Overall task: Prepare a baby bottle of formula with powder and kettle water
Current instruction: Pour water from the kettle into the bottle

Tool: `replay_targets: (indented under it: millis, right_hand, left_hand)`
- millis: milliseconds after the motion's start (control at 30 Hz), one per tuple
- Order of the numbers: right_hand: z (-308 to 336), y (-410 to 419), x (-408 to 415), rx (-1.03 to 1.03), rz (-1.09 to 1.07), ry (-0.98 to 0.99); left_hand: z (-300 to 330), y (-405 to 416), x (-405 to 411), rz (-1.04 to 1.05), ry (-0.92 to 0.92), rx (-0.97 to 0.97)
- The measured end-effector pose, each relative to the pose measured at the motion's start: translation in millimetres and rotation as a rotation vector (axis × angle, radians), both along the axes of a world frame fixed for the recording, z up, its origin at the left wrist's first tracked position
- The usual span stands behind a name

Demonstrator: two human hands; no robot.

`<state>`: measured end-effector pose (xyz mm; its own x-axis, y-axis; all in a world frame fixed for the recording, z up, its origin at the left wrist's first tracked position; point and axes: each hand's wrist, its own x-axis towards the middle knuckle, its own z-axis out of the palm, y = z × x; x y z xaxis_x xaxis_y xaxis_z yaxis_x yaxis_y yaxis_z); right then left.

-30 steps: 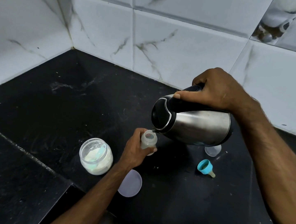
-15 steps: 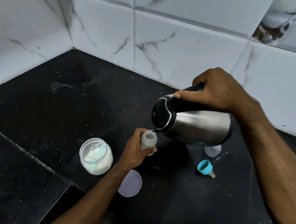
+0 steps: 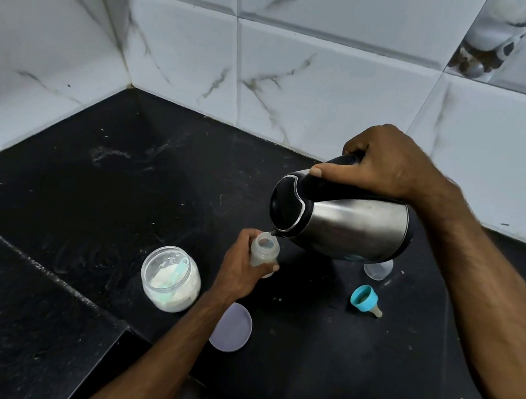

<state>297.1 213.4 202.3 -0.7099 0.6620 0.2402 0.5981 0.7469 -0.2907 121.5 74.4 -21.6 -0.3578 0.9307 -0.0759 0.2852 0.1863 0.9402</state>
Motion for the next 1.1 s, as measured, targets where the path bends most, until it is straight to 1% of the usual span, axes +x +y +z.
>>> replay_targets:
  millis: [100,233,500,733,900,1100]
  right_hand:
    - [-2,3,4,-0.023,-0.015,0.047]
    - [-1,10,11,-0.13,-0.051,0.152]
    - [-15,19,15,-0.297,-0.082,0.443]
    - [-47,27,-6,-0.4,-0.187,0.7]
    - [-68,30,-26,-0.521,-0.238,0.858]
    - [-93,31,-47,-0.601,-0.291,0.986]
  left_hand:
    - [0,-1,0,0.011,-0.004,0.005]
    - [0,-1,1,0.026,-0.022,0.007]
    - [-1,-4,0,0.017,0.001,-0.004]
    - [-4,-5,-1,0.007,0.032,-0.009]
    - [-4,-5,0,0.011,0.04,0.015]
    - [-7,-7,1,0.034,0.06,0.065]
